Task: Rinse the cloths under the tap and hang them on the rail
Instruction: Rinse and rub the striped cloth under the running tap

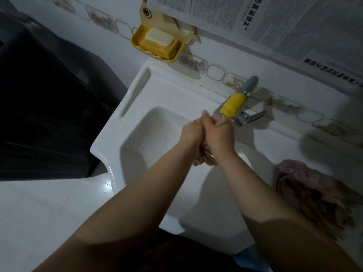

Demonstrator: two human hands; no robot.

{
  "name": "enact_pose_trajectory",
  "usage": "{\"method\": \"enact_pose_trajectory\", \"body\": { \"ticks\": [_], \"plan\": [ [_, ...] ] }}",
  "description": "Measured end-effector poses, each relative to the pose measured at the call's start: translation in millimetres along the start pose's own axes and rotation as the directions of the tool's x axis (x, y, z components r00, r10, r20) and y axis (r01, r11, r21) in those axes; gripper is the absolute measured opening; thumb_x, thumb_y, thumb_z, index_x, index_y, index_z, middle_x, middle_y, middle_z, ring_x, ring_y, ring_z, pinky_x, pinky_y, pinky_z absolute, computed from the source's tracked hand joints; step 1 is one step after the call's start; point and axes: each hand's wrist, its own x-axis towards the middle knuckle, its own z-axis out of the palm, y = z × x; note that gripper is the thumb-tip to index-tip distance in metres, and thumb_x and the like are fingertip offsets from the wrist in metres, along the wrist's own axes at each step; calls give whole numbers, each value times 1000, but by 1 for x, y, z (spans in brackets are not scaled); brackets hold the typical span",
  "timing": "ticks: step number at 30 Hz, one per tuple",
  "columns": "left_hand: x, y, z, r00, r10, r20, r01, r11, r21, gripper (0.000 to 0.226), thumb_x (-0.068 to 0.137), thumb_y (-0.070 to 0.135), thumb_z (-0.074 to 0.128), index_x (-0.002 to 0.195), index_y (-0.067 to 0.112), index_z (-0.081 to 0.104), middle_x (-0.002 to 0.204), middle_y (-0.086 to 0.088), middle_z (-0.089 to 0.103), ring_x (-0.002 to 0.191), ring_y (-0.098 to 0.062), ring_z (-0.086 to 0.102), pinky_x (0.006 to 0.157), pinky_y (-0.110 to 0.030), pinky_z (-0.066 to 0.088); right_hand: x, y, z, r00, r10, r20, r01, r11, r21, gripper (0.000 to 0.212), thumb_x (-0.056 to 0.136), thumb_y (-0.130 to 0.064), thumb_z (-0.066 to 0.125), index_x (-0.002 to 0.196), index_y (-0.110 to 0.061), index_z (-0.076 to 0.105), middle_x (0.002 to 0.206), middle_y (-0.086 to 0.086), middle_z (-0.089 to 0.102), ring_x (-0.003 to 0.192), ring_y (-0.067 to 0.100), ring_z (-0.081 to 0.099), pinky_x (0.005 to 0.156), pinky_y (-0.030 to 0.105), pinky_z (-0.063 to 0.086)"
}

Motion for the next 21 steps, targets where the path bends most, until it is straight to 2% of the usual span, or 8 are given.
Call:
{"method": "enact_pose_trajectory", "body": {
  "ticks": [2,5,7,10,13,16,18,21],
  "plan": [
    [-6,0,4,998,-50,-27,49,998,-29,40,99,37,45,75,9,60,69,-12,62,54,-14,60,48,-21,47,12,2,-1,995,89,-34,-86,994,73,44,92,-35,57,53,-20,41,62,9,55,66,29,57,65,41,47],
    [4,-3,-5,1000,23,-15,-24,996,-90,28,103,27,40,83,14,56,88,-17,63,87,-20,54,71,-20,46,-13,-3,12,996,-77,33,76,996,37,43,94,-37,52,57,-18,42,63,12,57,64,29,56,62,39,45],
    [-1,-5,-6,1000,1,-30,-4,994,-110,28,104,24,37,80,17,51,70,-4,51,78,-20,50,71,-23,45,-19,0,17,990,-127,63,128,992,-14,42,95,-38,50,59,-18,42,68,16,60,69,33,58,62,40,45],
    [-11,-7,4,994,-112,-10,110,982,-155,39,100,34,45,71,12,56,55,-8,55,48,-14,56,43,-18,44,13,6,9,998,69,13,-69,997,-26,36,94,-37,50,66,-15,51,72,18,60,78,36,62,66,39,46],
    [-5,-5,-1,995,-100,-21,95,983,-157,34,101,34,41,73,19,53,75,-5,59,58,-12,53,51,-28,46,2,-1,12,1000,-14,23,15,999,-45,35,95,-37,50,69,-14,53,72,15,60,76,33,61,66,38,46],
    [-9,1,-5,994,-106,6,104,960,-259,35,104,31,32,78,16,50,73,-2,48,63,-11,47,56,-25,46,-15,-3,18,992,-118,51,124,983,-133,38,95,-42,47,71,-14,56,79,19,64,77,33,59,67,39,46],
    [-17,-1,1,985,-156,72,171,941,-292,41,103,35,39,81,7,61,65,-7,56,57,-13,55,48,-20,46,5,4,13,999,-27,26,31,990,-138,41,93,-46,49,72,-12,59,80,19,65,79,34,62,67,37,47],
    [-18,-4,2,975,-191,110,215,939,-269,40,97,43,48,74,16,67,55,-4,62,47,-15,58,47,-22,47,25,11,-1,996,90,8,-90,996,-7,42,88,-42,61,57,-18,48,61,5,58,68,29,59,64,34,45]
  ]
}}
